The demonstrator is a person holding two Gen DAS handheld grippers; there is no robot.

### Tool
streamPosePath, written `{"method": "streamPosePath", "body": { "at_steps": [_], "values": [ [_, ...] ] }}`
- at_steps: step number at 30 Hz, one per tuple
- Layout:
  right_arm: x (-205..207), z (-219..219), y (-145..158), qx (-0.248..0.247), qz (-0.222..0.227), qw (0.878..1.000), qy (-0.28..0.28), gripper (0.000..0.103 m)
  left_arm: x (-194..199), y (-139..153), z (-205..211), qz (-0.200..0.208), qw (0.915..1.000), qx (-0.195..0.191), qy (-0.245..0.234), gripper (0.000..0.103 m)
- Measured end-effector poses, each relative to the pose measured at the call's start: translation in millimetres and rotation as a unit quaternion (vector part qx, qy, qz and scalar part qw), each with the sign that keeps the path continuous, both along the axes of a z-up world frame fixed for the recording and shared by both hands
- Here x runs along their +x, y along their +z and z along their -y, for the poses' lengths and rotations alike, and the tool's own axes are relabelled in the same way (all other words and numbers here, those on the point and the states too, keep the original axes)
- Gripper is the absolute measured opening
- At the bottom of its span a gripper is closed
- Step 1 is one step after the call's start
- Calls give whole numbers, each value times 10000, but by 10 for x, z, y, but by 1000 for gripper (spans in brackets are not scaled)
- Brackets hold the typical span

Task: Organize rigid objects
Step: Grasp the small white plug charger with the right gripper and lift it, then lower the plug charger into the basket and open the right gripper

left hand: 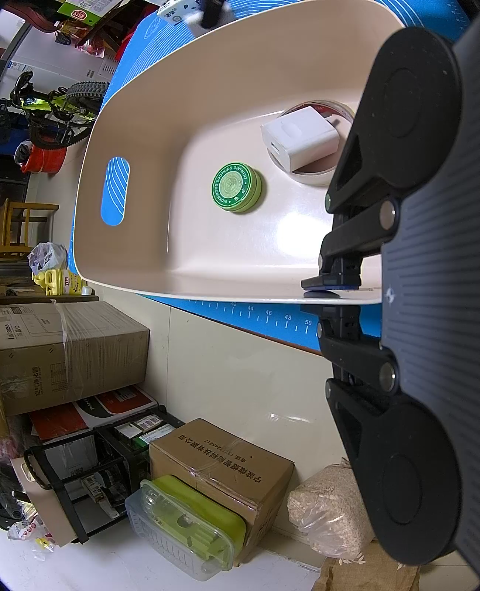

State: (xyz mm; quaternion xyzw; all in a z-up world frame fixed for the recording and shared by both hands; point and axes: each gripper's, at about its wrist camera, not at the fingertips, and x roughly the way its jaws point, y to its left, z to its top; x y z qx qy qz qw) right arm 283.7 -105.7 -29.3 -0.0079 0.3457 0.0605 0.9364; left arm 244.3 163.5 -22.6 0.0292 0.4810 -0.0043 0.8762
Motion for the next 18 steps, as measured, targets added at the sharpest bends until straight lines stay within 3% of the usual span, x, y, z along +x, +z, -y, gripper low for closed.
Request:
{"method": "streamPosePath", "body": {
  "at_steps": [5, 10, 15, 18],
  "values": [
    [-56, -113, 329, 168, 424, 9987, 214, 31, 0, 0, 0, 1, 10000, 2, -1, 7],
    [48, -464, 531, 189, 546, 9960, 678, 31, 0, 0, 1, 1, 10000, 4, -1, 7],
    [224, -1031, 556, -97, 390, 9903, 1326, 31, 0, -4, 4, 0, 10000, -2, 3, 7],
    [383, -1373, 459, -301, 21, 9856, 1666, 31, 0, -3, 2, 0, 10000, -8, 0, 7]
  ]
}}
